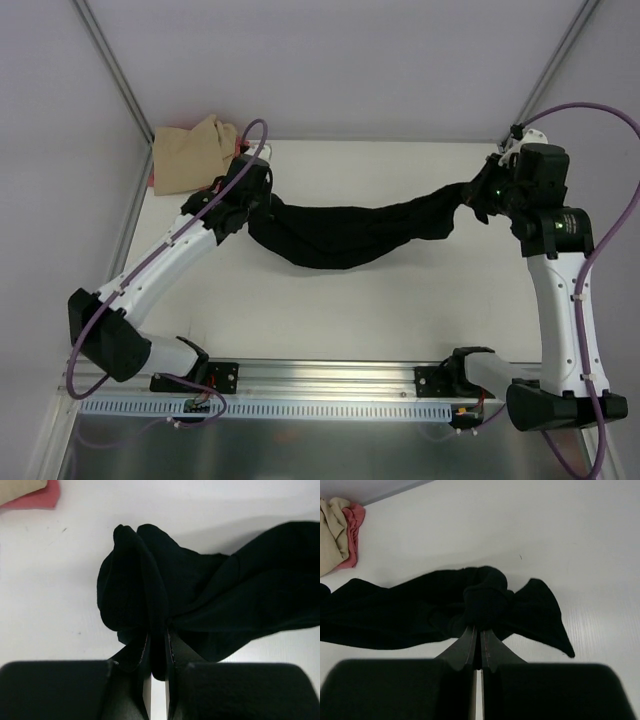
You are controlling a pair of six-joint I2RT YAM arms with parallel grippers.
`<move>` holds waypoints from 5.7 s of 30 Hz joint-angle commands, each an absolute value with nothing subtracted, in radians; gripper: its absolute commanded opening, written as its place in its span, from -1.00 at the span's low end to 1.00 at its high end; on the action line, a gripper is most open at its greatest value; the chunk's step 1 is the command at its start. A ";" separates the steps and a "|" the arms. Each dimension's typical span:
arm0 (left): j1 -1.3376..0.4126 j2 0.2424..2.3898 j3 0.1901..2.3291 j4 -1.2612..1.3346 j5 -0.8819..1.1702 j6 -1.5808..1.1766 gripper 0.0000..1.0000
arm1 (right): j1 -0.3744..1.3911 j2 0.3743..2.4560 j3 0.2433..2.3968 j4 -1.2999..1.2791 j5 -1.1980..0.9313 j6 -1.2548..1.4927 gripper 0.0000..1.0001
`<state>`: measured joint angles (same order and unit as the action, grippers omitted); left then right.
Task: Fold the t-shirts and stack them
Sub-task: Flatten out the tshirt
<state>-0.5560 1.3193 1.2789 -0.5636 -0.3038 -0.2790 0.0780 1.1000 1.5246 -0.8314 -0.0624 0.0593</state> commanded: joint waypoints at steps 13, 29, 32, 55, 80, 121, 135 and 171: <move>-0.508 1.342 0.920 -0.285 -0.181 -0.373 0.54 | 0.005 1.002 1.318 -0.634 -0.175 0.103 -0.99; -0.509 1.293 0.913 -0.356 -0.258 -0.348 -0.39 | 0.003 0.996 1.307 -0.640 -0.195 0.101 -0.99; -0.508 1.296 0.910 -0.380 -0.301 -0.350 0.10 | 0.005 0.994 1.308 -0.640 -0.195 0.100 -0.99; -0.494 1.354 0.736 -0.225 -0.304 -0.425 0.25 | 0.006 0.996 1.301 -0.635 -0.222 0.106 -0.99; -0.492 1.457 0.680 -0.090 -0.278 -0.426 -1.00 | 0.005 0.997 1.284 -0.624 -0.235 0.103 -0.99; -0.494 0.564 1.529 -0.931 -0.426 -0.315 -1.00 | 0.005 0.896 2.186 -0.986 0.052 0.160 -0.99; -0.494 0.701 1.419 -0.754 -0.437 -0.242 -1.00 | 0.005 0.989 2.011 -0.872 0.038 0.124 -0.99; -0.314 0.668 1.389 -0.793 0.064 -0.373 -0.62 | -0.138 0.778 1.689 -0.811 -0.411 0.238 -0.39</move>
